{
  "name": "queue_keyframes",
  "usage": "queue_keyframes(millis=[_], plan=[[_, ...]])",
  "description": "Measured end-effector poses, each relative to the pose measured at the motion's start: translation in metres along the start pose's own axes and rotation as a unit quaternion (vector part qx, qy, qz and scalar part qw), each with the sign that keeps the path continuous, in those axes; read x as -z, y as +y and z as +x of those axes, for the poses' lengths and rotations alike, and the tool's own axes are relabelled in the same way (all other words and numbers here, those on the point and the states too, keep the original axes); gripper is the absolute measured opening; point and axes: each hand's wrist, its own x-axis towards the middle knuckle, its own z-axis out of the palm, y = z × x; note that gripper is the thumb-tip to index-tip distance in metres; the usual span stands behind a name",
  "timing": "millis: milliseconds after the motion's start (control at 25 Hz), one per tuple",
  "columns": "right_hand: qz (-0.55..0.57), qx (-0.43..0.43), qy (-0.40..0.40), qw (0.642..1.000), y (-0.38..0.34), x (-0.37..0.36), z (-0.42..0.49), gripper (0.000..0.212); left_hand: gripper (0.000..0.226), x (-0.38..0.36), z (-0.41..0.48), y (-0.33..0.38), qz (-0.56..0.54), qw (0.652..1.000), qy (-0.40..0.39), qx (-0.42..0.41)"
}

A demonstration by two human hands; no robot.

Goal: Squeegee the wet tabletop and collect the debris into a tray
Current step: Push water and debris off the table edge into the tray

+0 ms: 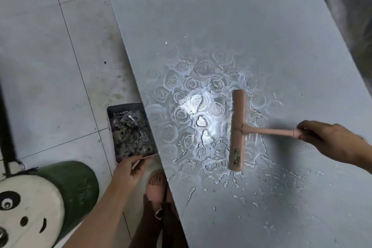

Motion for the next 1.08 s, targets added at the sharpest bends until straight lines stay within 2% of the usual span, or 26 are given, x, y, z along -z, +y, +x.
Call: queue_keyframes(millis=[40,120,240,360,480,560,680,800,1080], plan=[[0.009,0.015,0.004,1.0,-0.006,-0.004,0.006,0.009,0.023,-0.003,0.005,-0.001,-0.01,1.0,-0.01,-0.01],[0.018,0.058,0.011,0.998,-0.02,-0.013,0.019,0.007,0.016,-0.005,0.008,-0.004,-0.039,0.999,0.031,-0.003],[0.026,0.122,0.022,0.992,-0.043,-0.015,0.036,0.009,0.017,-0.001,0.014,-0.004,-0.075,0.995,0.069,0.022],[0.055,0.081,0.011,0.995,-0.036,-0.001,0.035,0.01,0.017,-0.001,0.013,-0.004,-0.072,0.995,0.064,0.027],[0.029,0.038,0.031,0.998,-0.019,0.013,0.032,0.013,0.016,-0.002,0.013,-0.002,-0.087,0.993,0.064,0.038],[0.008,0.065,0.049,0.997,-0.024,0.01,0.039,0.015,0.017,-0.004,0.015,-0.001,-0.088,0.993,0.063,0.037],[-0.012,0.149,0.076,0.986,-0.049,0.002,0.056,0.017,0.022,-0.005,0.02,-0.001,-0.1,0.993,0.063,0.03],[-0.018,0.185,0.086,0.979,-0.061,0.003,0.066,0.016,0.025,-0.003,0.025,0.0,-0.114,0.992,0.048,0.022],[-0.013,0.185,0.049,0.981,-0.1,0.003,0.076,0.018,0.031,0.002,0.032,-0.002,-0.152,0.987,0.044,0.039]])
